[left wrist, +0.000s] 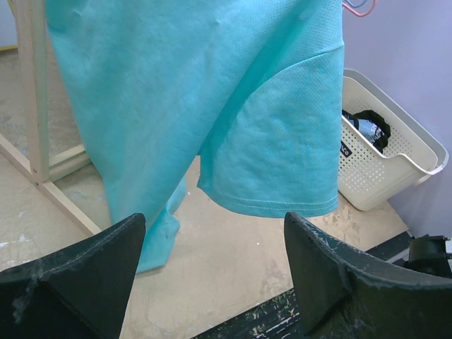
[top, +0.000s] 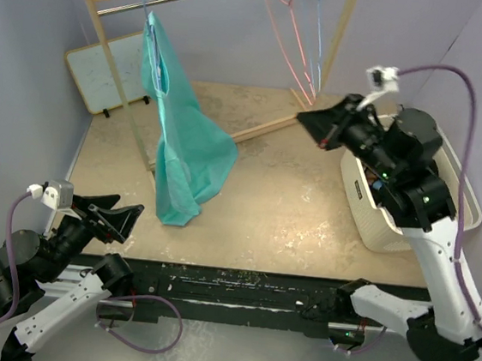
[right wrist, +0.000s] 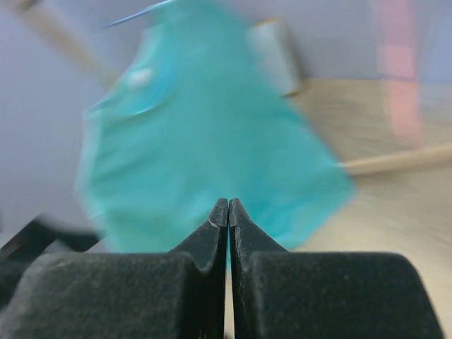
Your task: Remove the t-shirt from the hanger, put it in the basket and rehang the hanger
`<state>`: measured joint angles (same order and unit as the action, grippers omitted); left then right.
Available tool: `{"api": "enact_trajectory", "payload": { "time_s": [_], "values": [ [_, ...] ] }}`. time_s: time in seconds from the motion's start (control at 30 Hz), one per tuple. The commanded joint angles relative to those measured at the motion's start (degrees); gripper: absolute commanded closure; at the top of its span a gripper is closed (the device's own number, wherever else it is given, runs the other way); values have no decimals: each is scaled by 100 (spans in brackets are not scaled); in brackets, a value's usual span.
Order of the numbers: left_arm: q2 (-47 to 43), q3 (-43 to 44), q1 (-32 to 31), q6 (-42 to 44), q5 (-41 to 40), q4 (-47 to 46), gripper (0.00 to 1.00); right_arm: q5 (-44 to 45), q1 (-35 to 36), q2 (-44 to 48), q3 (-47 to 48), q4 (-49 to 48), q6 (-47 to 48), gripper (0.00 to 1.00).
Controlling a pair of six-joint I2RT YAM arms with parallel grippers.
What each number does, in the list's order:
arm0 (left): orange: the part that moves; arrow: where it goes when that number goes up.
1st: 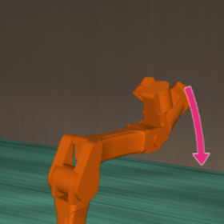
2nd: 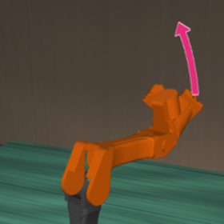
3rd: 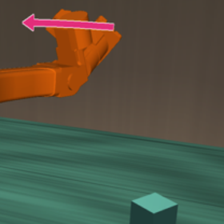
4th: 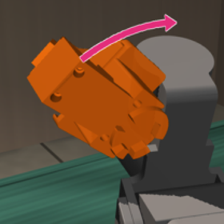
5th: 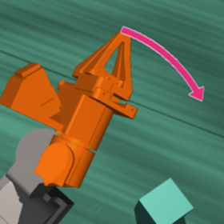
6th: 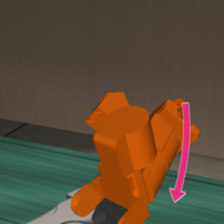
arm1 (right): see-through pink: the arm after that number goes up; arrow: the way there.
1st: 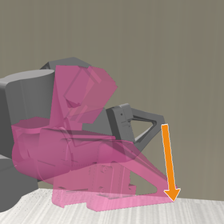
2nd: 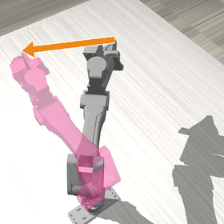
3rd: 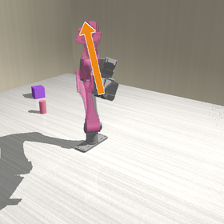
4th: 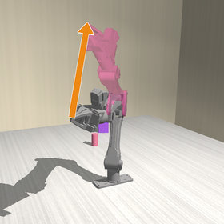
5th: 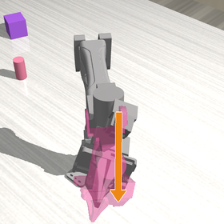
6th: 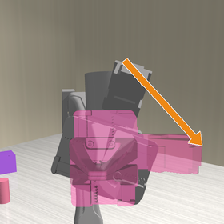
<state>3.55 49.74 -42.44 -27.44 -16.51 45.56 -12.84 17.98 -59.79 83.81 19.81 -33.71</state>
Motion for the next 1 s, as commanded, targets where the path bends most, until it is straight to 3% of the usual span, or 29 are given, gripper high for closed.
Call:
{"api": "enact_trajectory", "payload": {
  "time_s": [0.0, 0.1, 0.17, 0.23, 0.3, 0.37, 0.57, 0.97],
  "values": [
    [60, 13, 14, -15, -23, -103, 18, 214, 2145, -1129, 1439, 165, 850, 100],
    [75, 27, 10, -24, -44, -87, 18, 1356, 3523, -2308, 3018, 1164, 1429, 93],
    [61, 20, 12, -37, -69, -75, 18, 1797, 3897, -3033, 4218, 1607, 1575, 85],
    [40, 24, 11, -50, -93, -65, 18, 1952, 4035, -3603, 5078, 1861, 1603, 46],
    [31, 22, 11, -66, -118, -50, 18, 2048, 4123, -4086, 5870, 2064, 1647, 29],
    [20, 29, 15, -76, -139, -39, 18, 2096, 4191, -4450, 6441, 2169, 1675, 18],
    [12, 29, 9, -86, -173, -21, 18, 2048, 4256, -4605, 6270, 1673, 1685, 15],
    [-25, 44, 15, -95, -177, -17, 18, 1918, 4358, -5100, 6391, 1447, 1658, 27]
  ]
}}
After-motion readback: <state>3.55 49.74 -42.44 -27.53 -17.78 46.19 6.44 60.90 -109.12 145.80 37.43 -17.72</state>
